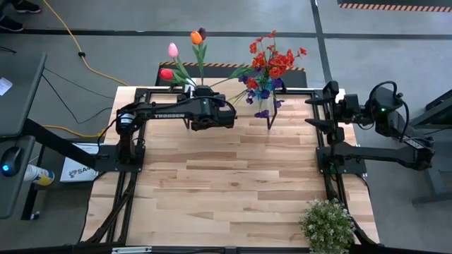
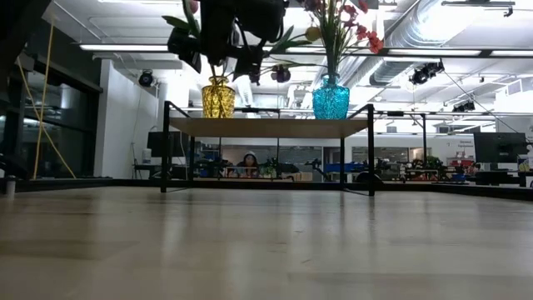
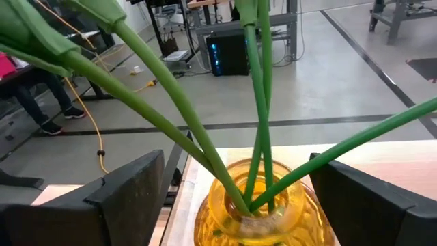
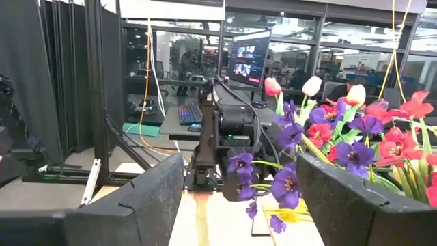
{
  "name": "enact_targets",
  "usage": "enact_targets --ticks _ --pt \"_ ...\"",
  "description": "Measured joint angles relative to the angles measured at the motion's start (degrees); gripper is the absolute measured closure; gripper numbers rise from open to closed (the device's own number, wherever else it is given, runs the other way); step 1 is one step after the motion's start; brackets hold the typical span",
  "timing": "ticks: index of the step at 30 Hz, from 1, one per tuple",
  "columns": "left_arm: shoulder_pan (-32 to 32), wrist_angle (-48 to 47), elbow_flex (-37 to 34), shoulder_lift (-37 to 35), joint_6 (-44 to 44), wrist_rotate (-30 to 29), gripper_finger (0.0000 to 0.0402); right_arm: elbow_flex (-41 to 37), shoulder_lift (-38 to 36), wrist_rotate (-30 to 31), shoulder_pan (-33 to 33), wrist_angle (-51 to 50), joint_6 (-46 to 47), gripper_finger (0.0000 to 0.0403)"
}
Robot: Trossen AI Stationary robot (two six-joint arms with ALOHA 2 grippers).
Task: Pick and place flowers into a vace then onto a shelf
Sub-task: Put the yellow vase with flowers on the shelf, then return to Home Position
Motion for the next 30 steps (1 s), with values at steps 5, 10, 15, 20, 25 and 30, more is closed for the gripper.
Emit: enact_targets --ticks 5,10,15,20,25,30 --pt "-0.54 0.04 0.00 0.00 0.00 -0.02 0.0007 0.00 0.00 -0.01 0.02 0.00 -0.04 0.0130" --pt "-1.33 0.01 0.00 0.00 0.17 -0.07 0.0007 0.00 0.00 -0.01 0.00 0.02 0.09 0.0130" --pt "-2.49 -0.44 0.00 0.00 0.17 -0.22 0.0007 0.00 0.07 -0.01 0.00 0.69 0.44 0.0130" --pt "-3.55 -3.32 1.30 0.00 0.19 0.22 0.0007 0.02 0.06 0.01 0.02 0.91 0.46 0.0130" --pt "-5.28 -5.71 4.14 -0.04 0.20 0.05 0.0007 0.00 0.09 0.47 0.00 0.90 0.46 0.0130" --pt "-7.45 -7.42 6.91 -0.04 2.14 0.62 0.0007 0.00 0.09 0.47 0.01 1.33 0.46 0.0130"
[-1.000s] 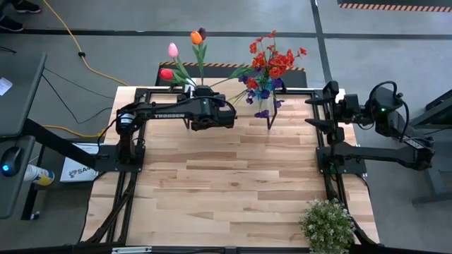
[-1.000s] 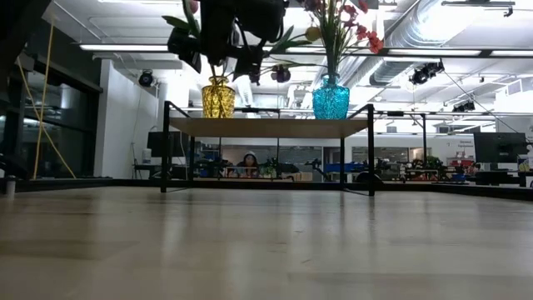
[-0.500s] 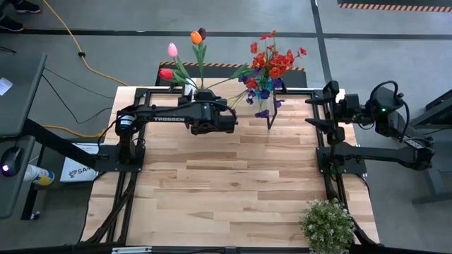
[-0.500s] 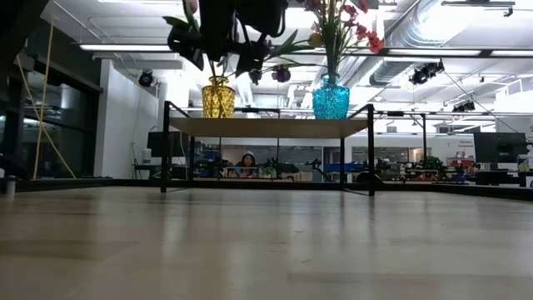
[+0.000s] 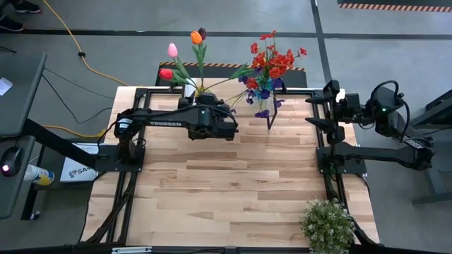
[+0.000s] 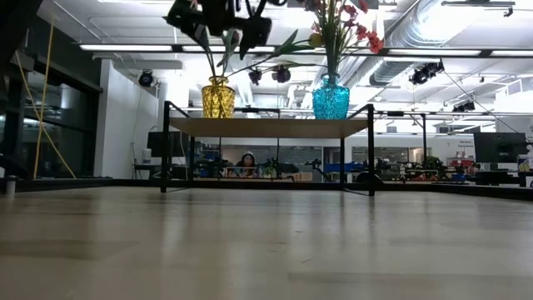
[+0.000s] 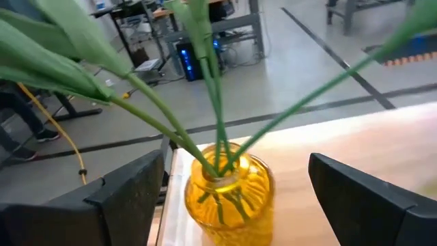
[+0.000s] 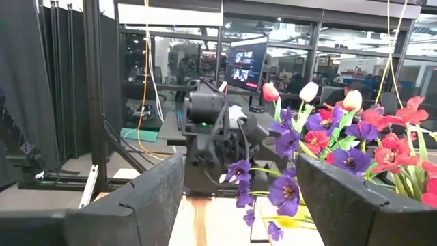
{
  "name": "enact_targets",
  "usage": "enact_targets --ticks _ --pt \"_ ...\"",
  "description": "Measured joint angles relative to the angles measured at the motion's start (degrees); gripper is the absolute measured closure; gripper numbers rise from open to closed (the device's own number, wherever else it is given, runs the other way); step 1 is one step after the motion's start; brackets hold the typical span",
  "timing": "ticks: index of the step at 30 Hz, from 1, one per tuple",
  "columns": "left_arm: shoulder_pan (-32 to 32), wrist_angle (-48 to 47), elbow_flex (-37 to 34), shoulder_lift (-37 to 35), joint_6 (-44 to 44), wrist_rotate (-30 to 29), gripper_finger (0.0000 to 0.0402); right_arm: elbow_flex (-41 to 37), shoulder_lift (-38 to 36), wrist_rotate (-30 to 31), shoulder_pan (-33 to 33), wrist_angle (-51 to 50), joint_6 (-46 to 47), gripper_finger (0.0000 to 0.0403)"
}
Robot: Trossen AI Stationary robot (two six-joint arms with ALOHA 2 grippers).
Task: Pick and place flowers into a vace then onto a shelf
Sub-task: Return to Home Position
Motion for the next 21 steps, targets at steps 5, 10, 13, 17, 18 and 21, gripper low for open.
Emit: enact_targets --ticks 5,10,13,17,18,21 --pt "-3.11 0.05 2.80 0.00 3.77 0.27 0.0007 0.00 0.00 -0.02 0.02 -0.02 0.00 0.0130" --pt "-6.85 0.05 7.85 0.02 9.51 0.24 0.0007 0.01 -0.01 0.00 -0.01 -0.03 0.02 0.0130" --pt "-9.41 0.07 11.69 0.02 13.25 0.13 0.0007 0.00 -0.04 -0.01 -0.01 -0.04 0.04 0.0130" --pt "-13.19 0.05 17.34 0.02 17.85 0.04 0.0007 0.00 -0.04 -0.02 0.00 -0.02 0.04 0.0130" --pt "-14.20 0.07 18.92 0.04 19.41 0.03 0.0007 0.00 -0.04 -0.02 0.02 -0.04 0.04 0.0130" --pt "-17.37 0.07 23.82 0.04 24.92 0.88 0.0007 0.00 -0.04 -0.02 0.02 -0.03 0.03 0.0130"
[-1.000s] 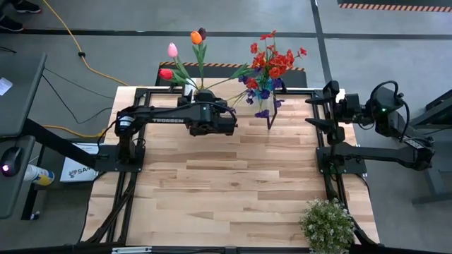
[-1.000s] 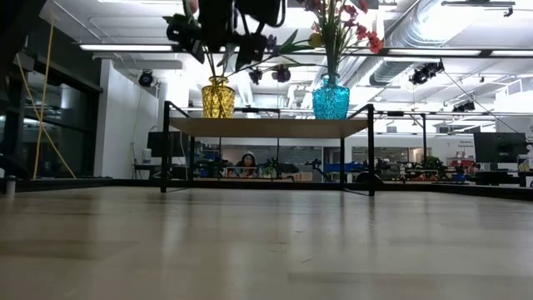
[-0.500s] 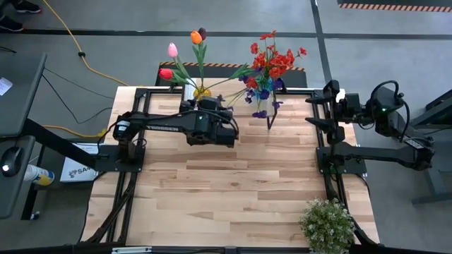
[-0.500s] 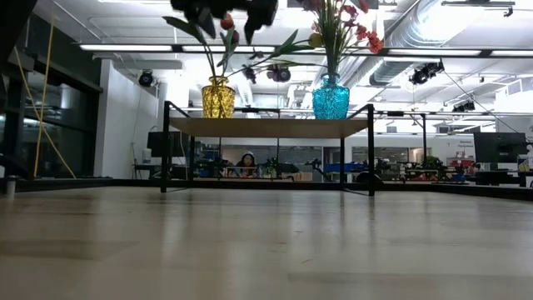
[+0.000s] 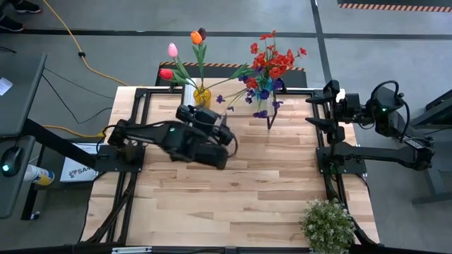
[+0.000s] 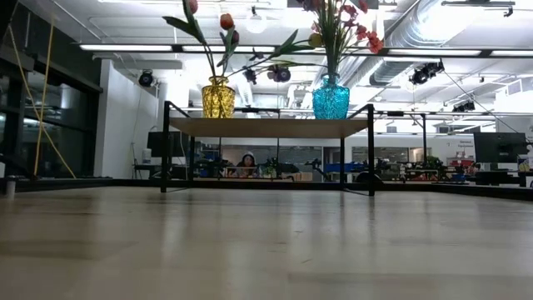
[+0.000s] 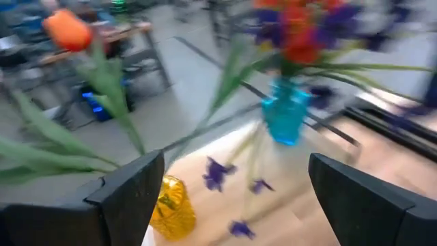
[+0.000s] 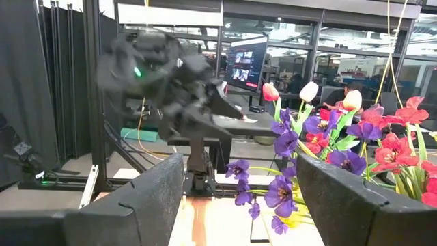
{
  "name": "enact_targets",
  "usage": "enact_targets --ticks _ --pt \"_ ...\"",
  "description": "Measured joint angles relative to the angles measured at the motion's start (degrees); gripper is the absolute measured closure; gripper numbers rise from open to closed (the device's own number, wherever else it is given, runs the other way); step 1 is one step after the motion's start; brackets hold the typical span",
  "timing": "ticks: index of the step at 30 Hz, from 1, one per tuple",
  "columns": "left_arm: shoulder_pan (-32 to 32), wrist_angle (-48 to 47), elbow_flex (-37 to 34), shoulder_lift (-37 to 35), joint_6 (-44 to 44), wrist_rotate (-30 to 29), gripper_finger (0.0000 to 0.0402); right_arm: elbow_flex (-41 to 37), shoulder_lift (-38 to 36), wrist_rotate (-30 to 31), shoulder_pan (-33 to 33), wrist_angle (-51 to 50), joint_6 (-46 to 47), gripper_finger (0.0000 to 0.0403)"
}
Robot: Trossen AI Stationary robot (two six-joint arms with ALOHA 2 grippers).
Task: Pick and place flowers into a vace then onto a shelf
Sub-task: Return to Home Position
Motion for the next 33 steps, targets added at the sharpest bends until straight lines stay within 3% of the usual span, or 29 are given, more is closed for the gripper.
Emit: enact_targets --ticks 3,5,13,21,24,28,33 --pt "-3.34 0.06 4.57 0.00 6.63 4.29 0.0007 0.00 0.00 0.00 -0.01 0.00 0.03 0.0130" --pt "-5.75 1.39 3.71 -1.52 8.53 4.85 0.0007 0.00 0.00 0.00 0.00 0.00 1.06 0.0130" --pt "-15.99 -0.04 3.16 -6.48 7.48 4.01 0.0007 0.00 -0.11 0.47 -0.04 -0.41 -0.62 0.0130" --pt "-24.88 -0.02 3.12 -9.06 9.65 4.27 0.0007 0.00 -1.12 13.17 -0.04 -1.41 2.26 0.0130" --pt "-27.47 0.02 2.51 -9.74 10.01 4.51 0.0007 0.00 -1.91 14.84 -0.07 -1.37 2.19 0.0130" --pt "-29.65 0.04 -3.18 -13.83 8.19 4.76 0.0007 0.00 -3.20 14.19 -0.07 -1.28 2.46 0.0130" --pt "-30.84 0.01 -17.67 -22.53 -0.82 5.56 0.0007 0.02 -5.16 10.08 -0.07 -2.21 2.60 0.0130"
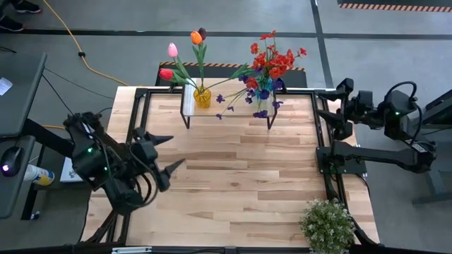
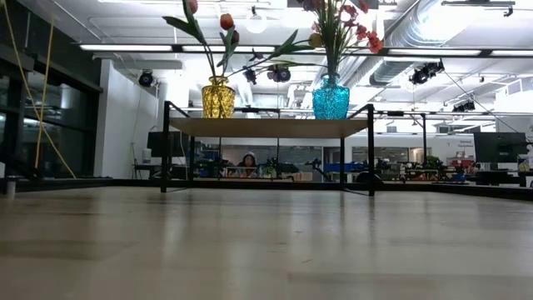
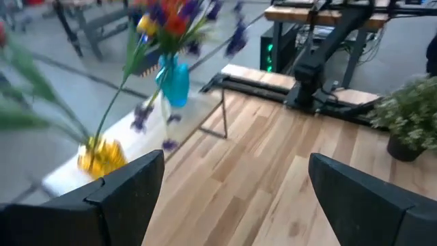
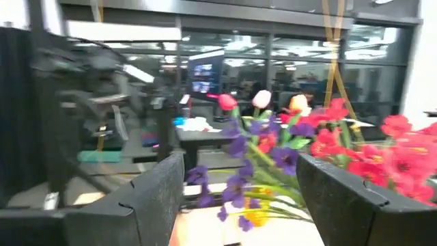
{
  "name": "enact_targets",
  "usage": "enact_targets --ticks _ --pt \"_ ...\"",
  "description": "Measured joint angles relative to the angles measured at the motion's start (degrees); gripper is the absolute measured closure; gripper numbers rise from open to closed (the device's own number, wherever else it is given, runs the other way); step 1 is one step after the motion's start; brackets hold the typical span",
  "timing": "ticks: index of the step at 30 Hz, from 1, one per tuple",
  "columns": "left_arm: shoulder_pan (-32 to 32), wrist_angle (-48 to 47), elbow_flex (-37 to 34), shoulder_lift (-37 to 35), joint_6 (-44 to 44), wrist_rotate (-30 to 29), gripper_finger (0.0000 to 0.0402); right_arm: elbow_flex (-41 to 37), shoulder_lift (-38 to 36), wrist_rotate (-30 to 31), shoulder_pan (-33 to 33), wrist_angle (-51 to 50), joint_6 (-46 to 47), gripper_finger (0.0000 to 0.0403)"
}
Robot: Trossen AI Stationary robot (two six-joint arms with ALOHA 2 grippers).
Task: Pick and place flowers into a vace then onto a shelf
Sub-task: Return to Home Position
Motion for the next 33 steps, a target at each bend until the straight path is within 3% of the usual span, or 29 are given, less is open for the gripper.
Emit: enact_targets --ticks 7,13,25,33 --pt "-3.64 -0.02 -22.62 -12.04 -14.13 0.26 0.0007 0.00 -2.60 -3.69 0.00 -6.02 0.95 0.0130" --pt "-7.43 1.40 -36.36 -18.13 -22.62 -0.68 0.0007 0.00 -4.06 -3.72 0.02 -12.24 2.49 0.0130" --pt "-8.50 14.06 -54.79 -25.12 -28.73 0.74 0.0007 0.00 -7.11 -2.64 0.02 -22.35 3.72 0.0130" --pt "-8.27 20.11 -64.49 -30.15 -31.32 -3.54 0.0007 0.00 -11.45 -3.06 0.01 -24.73 -0.29 0.0130"
